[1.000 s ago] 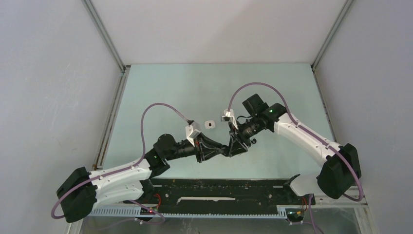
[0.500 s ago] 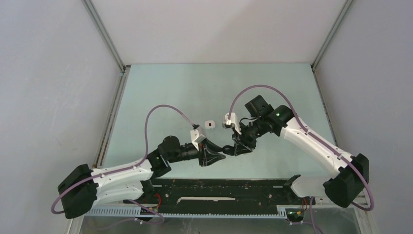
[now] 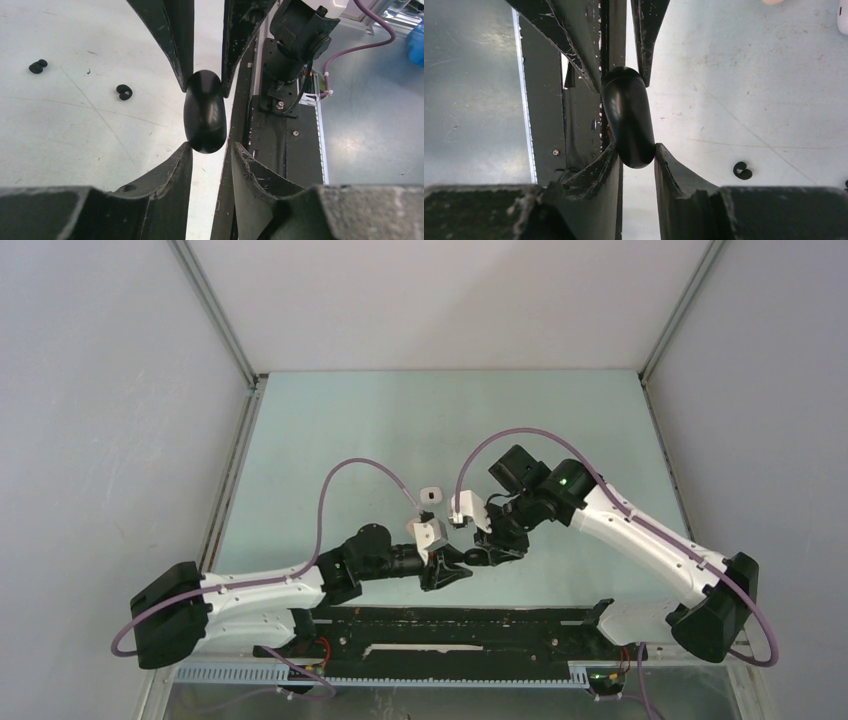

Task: Insert the wireless bluetooth earbuds into the charging case
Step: Pick up the charging case at the center of the board, then open the charging case.

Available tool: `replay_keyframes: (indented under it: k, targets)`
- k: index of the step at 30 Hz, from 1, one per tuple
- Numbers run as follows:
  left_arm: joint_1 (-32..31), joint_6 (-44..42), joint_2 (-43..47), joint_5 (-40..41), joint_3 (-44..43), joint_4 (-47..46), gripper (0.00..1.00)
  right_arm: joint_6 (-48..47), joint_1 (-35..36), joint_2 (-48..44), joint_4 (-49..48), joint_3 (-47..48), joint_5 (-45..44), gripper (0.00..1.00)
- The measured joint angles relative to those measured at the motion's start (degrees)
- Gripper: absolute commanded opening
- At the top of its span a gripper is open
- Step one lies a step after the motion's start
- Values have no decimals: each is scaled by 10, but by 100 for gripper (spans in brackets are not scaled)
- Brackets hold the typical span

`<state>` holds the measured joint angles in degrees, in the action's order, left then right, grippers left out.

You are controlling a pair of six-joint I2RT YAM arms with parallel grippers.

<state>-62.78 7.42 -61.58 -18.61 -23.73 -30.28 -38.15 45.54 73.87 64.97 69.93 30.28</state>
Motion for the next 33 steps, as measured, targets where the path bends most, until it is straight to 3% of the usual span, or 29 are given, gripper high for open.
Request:
replay_keyframes:
  k: [6,15,17,23,29,33]
  targets:
    - [-10,-7,-5,15,0,-22,37,0,9,14,16,3,-16,19]
    - [-17,-4,-29,19,0,-48,16,1,14,16,30,5,-30,20]
    - [-17,-3,-29,19,0,-50,12,1,14,16,31,5,-30,25]
    - [-18,-3,-28,21,2,-58,10,8,1,16,28,7,-12,53]
    - [-20,1,-3,35,19,-82,8,16,-75,5,20,7,71,57]
    - [-20,4,6,39,24,-94,8,16,-82,1,19,7,108,57]
